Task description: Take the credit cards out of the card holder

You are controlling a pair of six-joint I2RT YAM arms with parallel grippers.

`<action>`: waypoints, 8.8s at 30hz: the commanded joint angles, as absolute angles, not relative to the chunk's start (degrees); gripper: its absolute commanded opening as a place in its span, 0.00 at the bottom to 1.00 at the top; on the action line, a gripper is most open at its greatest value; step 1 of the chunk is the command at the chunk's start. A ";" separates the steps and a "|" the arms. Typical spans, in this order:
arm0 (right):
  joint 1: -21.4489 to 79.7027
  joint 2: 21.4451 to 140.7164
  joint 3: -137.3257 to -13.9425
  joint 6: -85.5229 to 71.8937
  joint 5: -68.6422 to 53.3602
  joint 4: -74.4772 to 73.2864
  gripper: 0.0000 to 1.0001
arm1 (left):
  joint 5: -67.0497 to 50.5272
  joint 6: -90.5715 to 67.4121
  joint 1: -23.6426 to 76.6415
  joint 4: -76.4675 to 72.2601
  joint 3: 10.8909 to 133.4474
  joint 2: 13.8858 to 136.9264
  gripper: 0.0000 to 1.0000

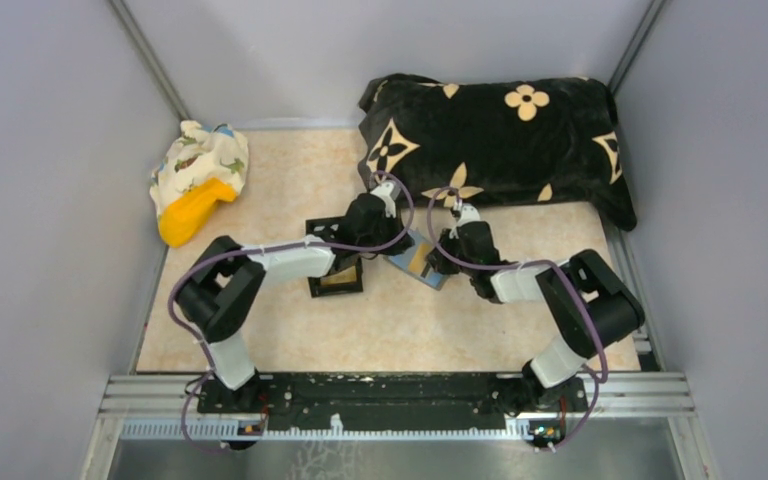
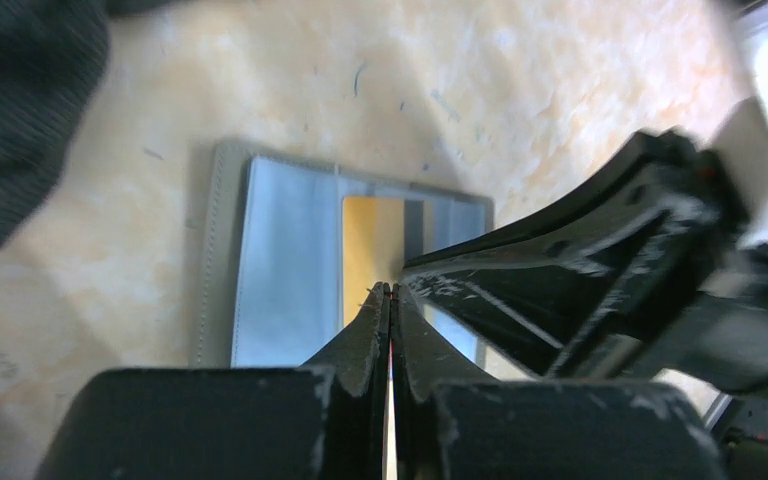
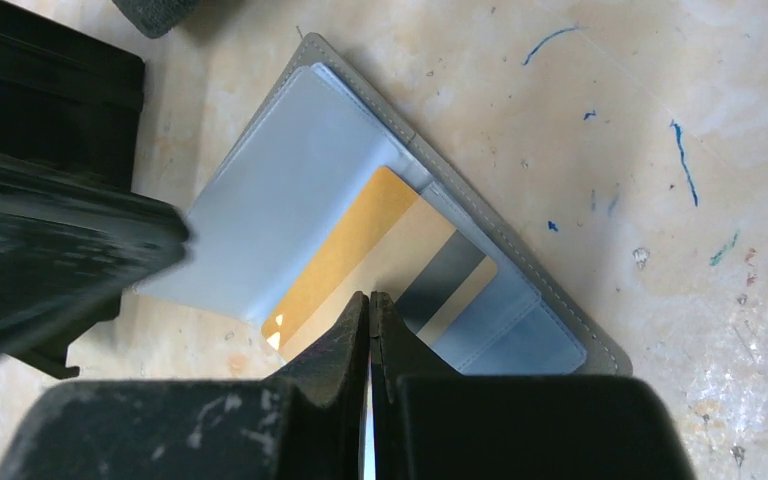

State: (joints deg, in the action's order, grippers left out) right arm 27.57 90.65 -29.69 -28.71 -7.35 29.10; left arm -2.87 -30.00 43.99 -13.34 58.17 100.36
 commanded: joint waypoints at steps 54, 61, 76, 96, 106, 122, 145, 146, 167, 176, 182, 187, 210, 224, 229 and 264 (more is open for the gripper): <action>20.13 86.22 -18.81 -30.85 -11.46 32.48 0.00 | -36.56 -45.65 37.61 -42.09 51.16 117.63 0.45; 20.13 87.49 -18.61 -31.35 -12.08 34.06 0.00 | -36.40 -45.69 37.71 -41.53 51.79 118.84 0.20; 20.13 86.33 -18.54 -31.58 -11.45 33.83 0.00 | -28.31 -39.09 37.37 -30.90 51.02 109.37 0.00; 20.13 85.96 -19.11 -31.21 -11.65 33.78 0.00 | -27.39 -35.67 36.58 -26.25 52.64 107.54 0.00; 20.13 85.21 -18.67 -31.29 -13.74 37.22 0.00 | -22.90 -32.85 35.01 -27.59 48.46 97.43 0.00; 15.38 75.48 -14.35 -41.14 -35.75 64.16 0.49 | -34.24 -41.07 34.51 -55.56 37.32 93.44 0.00; 15.36 80.60 -14.85 -47.39 -43.46 79.40 0.00 | -39.41 -49.41 34.59 -69.25 35.42 98.87 0.00; 15.36 80.55 -14.85 -47.37 -43.19 79.37 0.00 | -39.53 -49.43 34.55 -69.23 35.39 98.88 0.00; 15.36 80.83 -19.44 -46.26 -40.14 75.72 0.00 | -40.80 -51.84 36.82 -73.80 32.44 100.95 0.00; 15.31 80.84 -21.11 -45.38 -40.86 72.23 0.00 | -41.03 -52.94 38.83 -75.75 33.21 102.46 0.00; 15.38 79.54 -21.20 -42.22 -41.09 68.06 0.00 | -40.79 -51.62 38.72 -74.87 32.81 101.33 0.00; 15.38 75.38 -24.49 -33.51 -38.64 54.75 0.00 | -38.91 -44.66 38.43 -66.25 31.43 95.39 0.00; 35.61 96.06 -74.80 10.74 -34.33 -2.81 0.00 | 24.21 -35.93 37.21 -18.48 18.46 46.29 0.86; 45.00 110.34 -89.52 24.92 -31.17 -17.88 0.00 | 33.68 -40.35 36.30 -9.82 14.68 32.64 0.92; 46.07 112.47 -90.59 26.70 -30.43 -18.93 0.00 | 32.40 -40.75 36.04 -10.57 14.66 34.15 0.92; 49.05 122.15 -98.61 25.83 -31.94 -17.83 0.00 | 28.06 -41.09 33.42 -13.42 12.92 37.10 0.92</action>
State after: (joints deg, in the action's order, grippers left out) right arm 48.38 121.10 -95.70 25.74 -30.92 -19.40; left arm 28.75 -40.93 33.95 -11.62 13.56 37.71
